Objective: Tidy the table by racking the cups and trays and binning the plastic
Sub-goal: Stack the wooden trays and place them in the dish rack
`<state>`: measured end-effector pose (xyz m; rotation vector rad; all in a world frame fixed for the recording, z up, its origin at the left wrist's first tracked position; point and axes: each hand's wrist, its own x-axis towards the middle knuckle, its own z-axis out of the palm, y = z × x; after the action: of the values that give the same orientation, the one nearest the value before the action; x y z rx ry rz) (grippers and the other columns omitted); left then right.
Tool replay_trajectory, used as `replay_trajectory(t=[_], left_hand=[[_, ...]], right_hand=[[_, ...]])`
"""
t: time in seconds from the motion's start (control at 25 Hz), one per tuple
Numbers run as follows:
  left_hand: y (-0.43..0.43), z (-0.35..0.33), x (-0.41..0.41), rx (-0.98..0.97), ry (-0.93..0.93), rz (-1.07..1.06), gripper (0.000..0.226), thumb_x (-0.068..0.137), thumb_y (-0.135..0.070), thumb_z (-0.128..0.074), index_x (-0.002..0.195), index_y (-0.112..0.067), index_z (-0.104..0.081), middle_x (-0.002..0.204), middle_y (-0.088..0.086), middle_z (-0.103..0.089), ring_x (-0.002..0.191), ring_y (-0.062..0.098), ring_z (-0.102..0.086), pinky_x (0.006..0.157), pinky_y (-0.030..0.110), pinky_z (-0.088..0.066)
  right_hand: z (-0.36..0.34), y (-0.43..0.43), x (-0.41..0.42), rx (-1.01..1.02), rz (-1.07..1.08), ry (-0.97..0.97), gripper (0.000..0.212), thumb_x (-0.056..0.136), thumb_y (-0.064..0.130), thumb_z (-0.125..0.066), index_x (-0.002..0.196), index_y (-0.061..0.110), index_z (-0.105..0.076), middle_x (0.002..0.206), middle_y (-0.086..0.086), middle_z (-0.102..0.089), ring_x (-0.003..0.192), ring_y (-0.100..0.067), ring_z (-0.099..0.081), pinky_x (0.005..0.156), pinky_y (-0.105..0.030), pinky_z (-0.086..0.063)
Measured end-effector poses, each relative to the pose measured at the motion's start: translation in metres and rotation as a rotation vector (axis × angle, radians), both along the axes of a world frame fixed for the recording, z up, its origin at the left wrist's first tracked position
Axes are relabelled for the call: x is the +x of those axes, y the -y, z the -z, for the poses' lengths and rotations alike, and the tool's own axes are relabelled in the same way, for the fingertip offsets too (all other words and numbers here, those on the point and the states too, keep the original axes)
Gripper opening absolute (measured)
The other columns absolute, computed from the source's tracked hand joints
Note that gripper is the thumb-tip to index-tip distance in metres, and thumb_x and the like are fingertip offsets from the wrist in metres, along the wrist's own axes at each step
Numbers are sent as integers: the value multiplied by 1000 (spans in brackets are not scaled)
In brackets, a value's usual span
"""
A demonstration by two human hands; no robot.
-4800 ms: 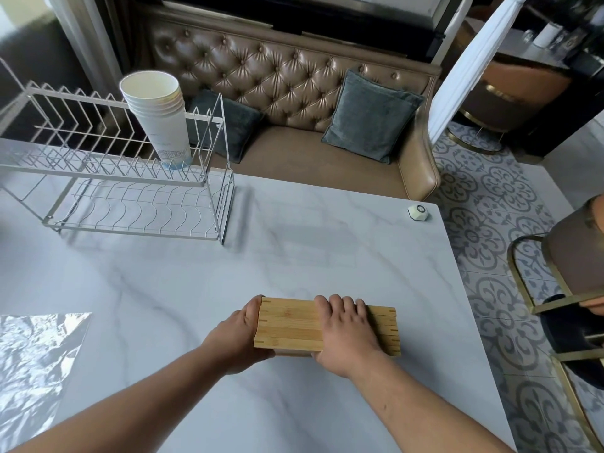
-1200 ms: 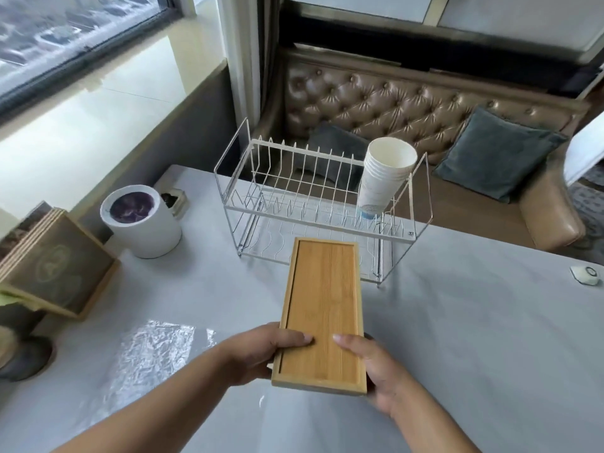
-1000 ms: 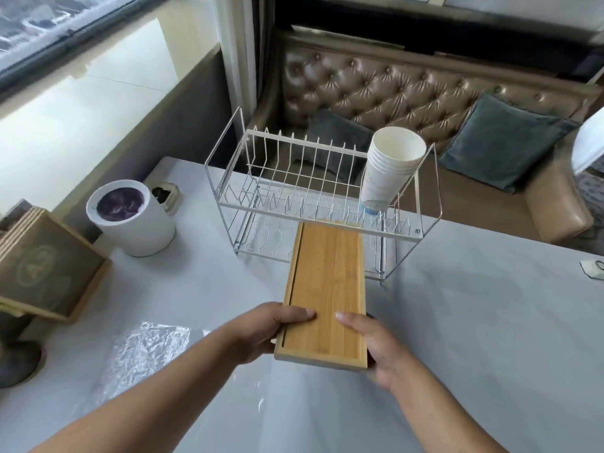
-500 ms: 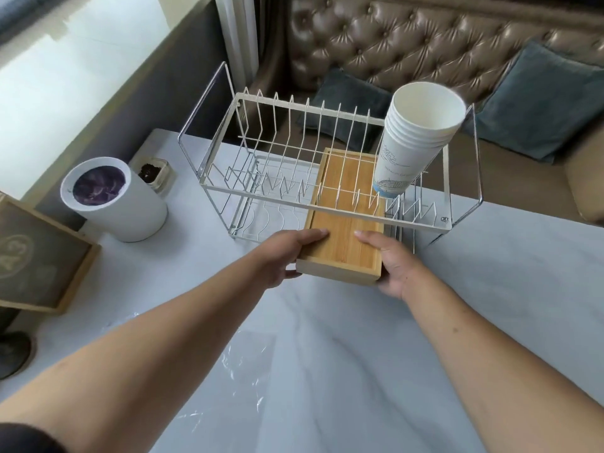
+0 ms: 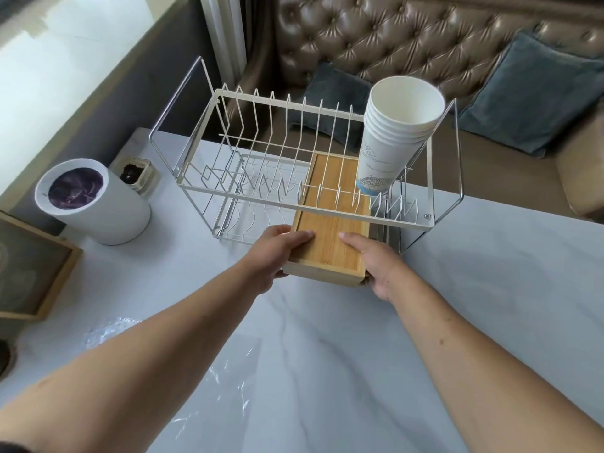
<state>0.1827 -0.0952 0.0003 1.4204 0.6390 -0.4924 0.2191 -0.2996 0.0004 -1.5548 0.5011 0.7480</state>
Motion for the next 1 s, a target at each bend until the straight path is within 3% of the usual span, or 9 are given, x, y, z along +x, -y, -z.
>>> replay_trajectory(t=[0.12,0.2,0.28,0.36,0.56,0.64,0.76,0.84,1.0], left_hand=[[6,0,-2,14,11,-16,70,73,-50,-76,134,-21,-58,116,0,-74,94,19,-69,82,39,-50],[8,-1,-4,3,28,-14,59,77,-46,-71,130,-21,-61,105,-1,-73,87,18,-67,77,36,-49],[9,2,-8,-6,49,-6,49,83,-44,-67,127,-23,-63,100,-5,-73,85,15,-65,77,35,-49],[11,6,-12,-3,70,-5,42,91,-40,-65,130,-26,-62,100,-9,-73,85,10,-66,80,34,-49],[13,12,-17,37,126,4,35,104,-32,-58,138,-26,-58,103,-16,-74,72,-14,-68,72,23,-45],[14,9,-20,84,167,26,32,104,-34,-58,136,-29,-62,98,-21,-77,78,-14,-69,73,22,-48],[15,6,-28,215,232,47,40,99,-42,-60,137,-29,-63,119,-11,-76,101,1,-70,96,31,-54],[15,5,-38,341,265,79,53,90,-53,-61,139,-32,-60,126,-10,-73,109,7,-69,103,38,-53],[6,12,-73,597,330,225,75,85,-68,-57,152,-36,-44,148,-9,-60,134,15,-55,109,40,-47]], right_hand=[[3,-3,-11,-56,97,39,61,71,53,-74,119,17,-65,117,-10,-74,110,-31,-70,95,-45,-52],[5,-4,-17,-74,116,65,54,68,53,-68,111,20,-63,120,-8,-71,114,-30,-65,106,-50,-49],[10,-2,-24,-79,122,97,35,75,49,-65,100,25,-60,111,4,-69,106,-18,-63,98,-42,-48],[18,-1,-31,-59,133,144,14,85,41,-64,89,30,-57,99,22,-62,94,1,-56,80,-26,-42],[24,-1,-38,-48,116,183,15,80,44,-63,89,32,-58,99,28,-61,94,8,-55,75,-21,-38],[22,-1,-39,-82,94,220,22,81,46,-61,98,31,-62,103,22,-65,100,-4,-61,81,-25,-43],[15,1,-48,-182,9,335,33,90,43,-57,121,31,-60,117,8,-70,113,-20,-64,93,-35,-45],[11,4,-57,-273,-71,421,35,98,38,-54,132,27,-56,125,4,-68,119,-23,-62,96,-35,-46],[5,18,-90,-530,-262,513,68,102,46,-51,161,22,-26,162,-2,-41,146,-24,-41,117,-37,-38]])
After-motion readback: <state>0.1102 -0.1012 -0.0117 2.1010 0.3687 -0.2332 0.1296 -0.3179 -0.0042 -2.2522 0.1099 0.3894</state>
